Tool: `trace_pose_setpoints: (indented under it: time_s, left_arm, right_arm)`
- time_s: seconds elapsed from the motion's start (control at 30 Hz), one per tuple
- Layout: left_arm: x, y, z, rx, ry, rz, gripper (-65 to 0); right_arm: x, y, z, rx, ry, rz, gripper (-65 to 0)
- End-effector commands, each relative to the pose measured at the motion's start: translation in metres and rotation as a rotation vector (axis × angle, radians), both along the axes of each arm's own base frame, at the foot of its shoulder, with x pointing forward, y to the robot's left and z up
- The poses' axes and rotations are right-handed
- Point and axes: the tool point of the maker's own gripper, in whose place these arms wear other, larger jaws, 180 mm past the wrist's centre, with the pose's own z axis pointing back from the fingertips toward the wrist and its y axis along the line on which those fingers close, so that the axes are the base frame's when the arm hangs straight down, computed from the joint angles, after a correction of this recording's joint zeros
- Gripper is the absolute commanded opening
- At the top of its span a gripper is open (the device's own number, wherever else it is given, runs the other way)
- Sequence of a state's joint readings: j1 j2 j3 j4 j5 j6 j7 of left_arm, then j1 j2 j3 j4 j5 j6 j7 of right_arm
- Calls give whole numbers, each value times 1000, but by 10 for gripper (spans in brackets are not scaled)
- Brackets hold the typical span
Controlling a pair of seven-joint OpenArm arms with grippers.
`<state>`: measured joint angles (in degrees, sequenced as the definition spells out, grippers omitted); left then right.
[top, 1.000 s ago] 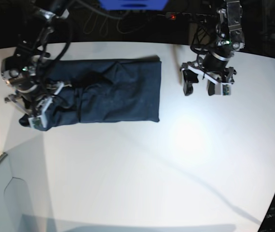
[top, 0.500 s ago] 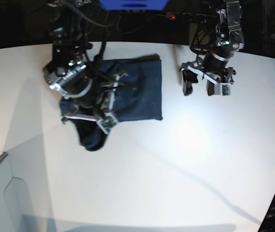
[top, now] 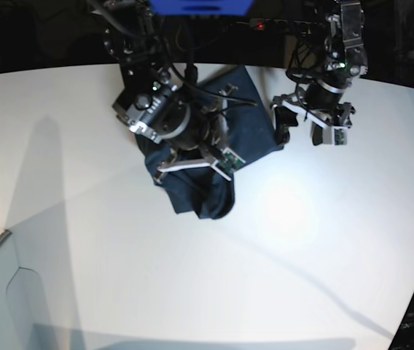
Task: Layout the t-shirt on the table in an organized manner, then fold the t-shirt properly
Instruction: 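Grasp the strip end with the right gripper and fold it over the middle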
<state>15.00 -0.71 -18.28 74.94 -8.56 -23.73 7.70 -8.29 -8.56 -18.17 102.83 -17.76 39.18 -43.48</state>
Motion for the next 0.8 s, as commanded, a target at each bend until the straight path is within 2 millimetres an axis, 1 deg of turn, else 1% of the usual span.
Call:
trace_pose_setpoints:
  time_s: [0.0,0.07,0.17,0.2,0.23,0.27,0.37,0.47,0.5,0.53,0.57,0.6,0.67,0.7,0.77]
  left_arm:
    - [8,0,10,-9,-43,5,-161]
    - [8,-1,10,-11,-43,5,-163]
    - [1,-3,4,-5,4,-9,-167]
    - [-4,-4,-2,-4,41,-18,-177]
    - [-8,-5,-6,0,75,-29,-203]
    - [-11,-7,-8,1,97,-36,-242]
    - [-13,-13,-8,-38,110,-27,-414]
    - [-10,-19,-3,-111,94,0,-628]
    - [-10,-19,-4,-122,100,7,-650]
    - [-9,-20,-4,-133,109,8,-650]
    - [-11,-22,-7,-137,128,4,-630]
    - [-12,-22,-9,-143,144,2,-625]
    - [-3,-24,-6,-143,136,-5,-650]
    - [1,-25,-4,-144,130,-6,-650]
    - [3,-26,-7,-153,138,-4,-650]
  right_arm:
    - [3,10,13,40,-36,26,-650]
    - [4,11,14,40,-39,27,-650]
    - [6,10,16,40,-45,25,-650]
    - [8,10,17,40,-50,25,-650]
    - [11,10,19,39,-57,25,-650]
    - [11,10,19,39,-59,25,-650]
    - [12,10,20,38,-62,25,-650]
    - [13,9,20,38,-62,23,-650]
    - [13,9,20,38,-62,23,-650]
    - [13,9,20,38,-62,23,-650]
    - [13,9,20,38,-62,23,-650]
    - [13,9,20,36,-61,23,-650]
    - [12,9,19,37,-59,23,-650]
    - [11,9,19,37,-58,23,-650]
    - [10,9,18,37,-55,23,-650]
